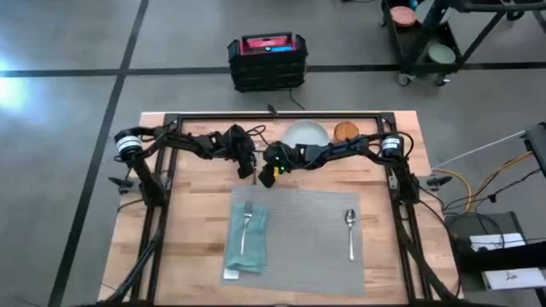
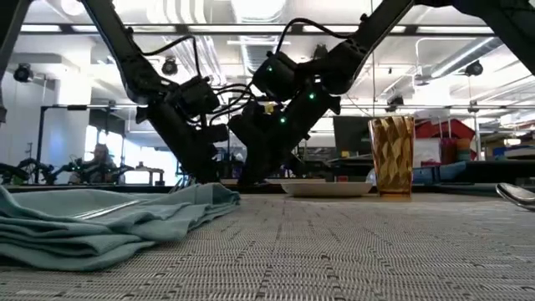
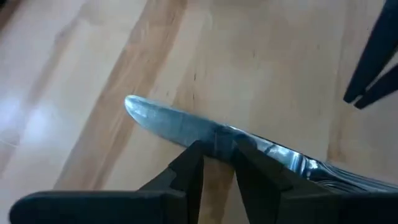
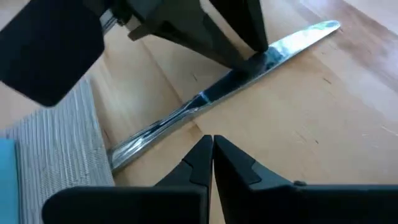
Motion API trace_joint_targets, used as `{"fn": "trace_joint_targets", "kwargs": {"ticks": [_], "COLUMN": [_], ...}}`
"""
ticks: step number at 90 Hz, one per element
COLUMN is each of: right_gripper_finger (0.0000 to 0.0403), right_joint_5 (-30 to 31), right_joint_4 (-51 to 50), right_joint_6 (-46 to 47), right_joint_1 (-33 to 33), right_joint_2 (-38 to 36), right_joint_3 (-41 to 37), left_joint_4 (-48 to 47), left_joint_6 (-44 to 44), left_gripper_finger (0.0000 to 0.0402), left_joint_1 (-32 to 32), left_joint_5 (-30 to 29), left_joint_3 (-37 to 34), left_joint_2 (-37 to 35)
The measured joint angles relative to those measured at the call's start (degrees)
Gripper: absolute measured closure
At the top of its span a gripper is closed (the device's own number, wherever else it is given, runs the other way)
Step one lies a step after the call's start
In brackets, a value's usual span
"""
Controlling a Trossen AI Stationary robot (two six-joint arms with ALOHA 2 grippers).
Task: Set table place
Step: Put the silver knife on the gray placemat, to the left of the silver spoon
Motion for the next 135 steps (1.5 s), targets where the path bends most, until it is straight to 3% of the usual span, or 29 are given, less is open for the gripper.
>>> {"fn": "trace_joint_targets", "kwargs": {"ticks": [17,34,44,59,86,135], "right_gripper_finger": [0.0403,0.0397,0.0368,0.0309,0.0255,0.0292], "right_joint_5": [0.02,0.0,0.42,8.93,8.12,7.74], "right_joint_4": [-4.03,-4.72,-3.51,-2.76,3.1,6.52], "right_joint_6": [1.03,4.0,10.17,26.42,34.34,38.06], "right_joint_1": [0.32,0.89,0.88,0.7,0.72,1.0], "right_joint_2": [0.06,0.06,0.07,0.08,3.02,4.48], "right_joint_3": [0.0,0.0,0.0,-0.34,-0.42,-0.42], "left_joint_4": [-0.19,1.15,1.34,1.52,1.99,3.0], "left_joint_6": [-2.81,-3.19,-3.19,-3.24,-1.88,-0.66], "left_gripper_finger": [0.0326,0.0326,0.0326,0.0326,0.0326,0.0326], "left_joint_1": [-2.06,-4.85,-4.93,-5.01,-5.04,-4.98], "left_joint_5": [4.33,4.45,4.1,3.91,3.98,4.24], "left_joint_3": [-0.3,-1.16,-1.17,-1.21,-1.25,-1.38], "left_joint_2": [-0.16,-0.19,-0.19,-0.19,-0.16,-0.1]}}
